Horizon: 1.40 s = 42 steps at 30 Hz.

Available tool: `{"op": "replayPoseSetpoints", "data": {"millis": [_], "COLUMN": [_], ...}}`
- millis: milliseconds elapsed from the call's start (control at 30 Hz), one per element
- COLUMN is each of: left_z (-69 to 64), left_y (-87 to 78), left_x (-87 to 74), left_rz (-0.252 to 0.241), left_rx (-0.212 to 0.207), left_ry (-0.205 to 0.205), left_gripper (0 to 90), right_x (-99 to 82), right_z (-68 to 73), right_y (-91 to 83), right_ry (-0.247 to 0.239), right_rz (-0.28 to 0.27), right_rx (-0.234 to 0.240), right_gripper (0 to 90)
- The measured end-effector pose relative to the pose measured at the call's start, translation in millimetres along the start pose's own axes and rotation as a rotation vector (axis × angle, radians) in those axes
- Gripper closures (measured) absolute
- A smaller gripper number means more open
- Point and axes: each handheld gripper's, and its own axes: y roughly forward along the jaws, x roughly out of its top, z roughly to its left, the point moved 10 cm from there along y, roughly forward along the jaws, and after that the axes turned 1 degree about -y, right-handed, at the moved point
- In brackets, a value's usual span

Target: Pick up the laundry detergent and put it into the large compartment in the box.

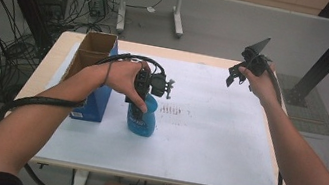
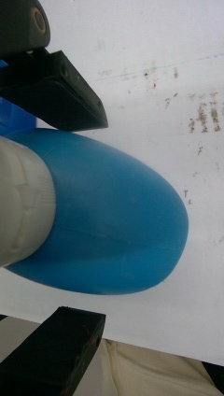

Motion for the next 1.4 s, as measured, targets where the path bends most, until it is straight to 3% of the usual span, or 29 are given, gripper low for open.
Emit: {"op": "replayPoseSetpoints", "data": {"millis": [1400], "left_z": [-1.5], "left_y": [0.1], "left_x": [-0.3], "left_rz": [0.005], "left_rx": [0.010], "left_ry": [0.007], "left_gripper": [8.0], "right_x": [0.8], "right_z": [1.6], "right_y": [1.3], "right_ry": [0.001], "right_rz": [0.004], "right_rx": [-0.005], "right_gripper": [6.5]}}
